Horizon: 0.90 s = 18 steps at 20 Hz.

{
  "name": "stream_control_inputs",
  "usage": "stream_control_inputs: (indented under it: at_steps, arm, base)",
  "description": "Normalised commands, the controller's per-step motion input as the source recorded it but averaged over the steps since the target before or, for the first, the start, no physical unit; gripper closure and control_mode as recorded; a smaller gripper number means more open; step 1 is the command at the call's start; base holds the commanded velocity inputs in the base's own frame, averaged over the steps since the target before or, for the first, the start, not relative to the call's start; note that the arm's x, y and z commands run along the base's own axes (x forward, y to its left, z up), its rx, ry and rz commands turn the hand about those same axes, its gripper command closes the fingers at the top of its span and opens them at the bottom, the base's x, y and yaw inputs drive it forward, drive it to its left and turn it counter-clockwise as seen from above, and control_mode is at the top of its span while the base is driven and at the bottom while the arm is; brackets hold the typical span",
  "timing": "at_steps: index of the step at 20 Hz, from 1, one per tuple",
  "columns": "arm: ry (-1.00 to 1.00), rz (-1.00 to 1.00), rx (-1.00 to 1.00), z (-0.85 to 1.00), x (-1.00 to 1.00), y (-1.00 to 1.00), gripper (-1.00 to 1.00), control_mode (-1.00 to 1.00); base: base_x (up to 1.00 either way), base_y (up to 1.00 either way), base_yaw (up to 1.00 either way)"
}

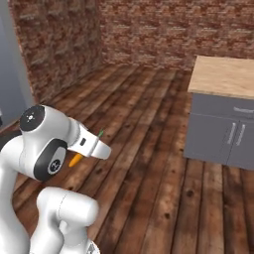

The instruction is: Gather the carrot and eggplant from the fridge and place them on a tray on the dining counter. Then gather the fishs from the fridge and place them on the other tray.

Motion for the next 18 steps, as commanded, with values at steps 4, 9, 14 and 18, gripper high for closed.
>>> stream_control_inputs:
  at_steps: [4, 9, 14, 18]
  arm:
    - [0.00, 0.00, 0.00, 0.00, 0.00, 0.00, 1.00, 1.00]
    - [0.00, 0.00, 0.00, 0.00, 0.00, 0.00, 1.00, 1.00]
    - [0.00, 0.00, 0.00, 0.00, 0.00, 0.00, 1.00, 1.00]
    - [0.00, 0.00, 0.00, 0.00, 0.00, 0.00, 1.00, 1.00]
  base:
    - [0.69, -0.03, -0.15]
    - [0.80, 0.00, -0.11]
    - [0.83, 0.01, -0.09]
    - [0.83, 0.08, -0.10]
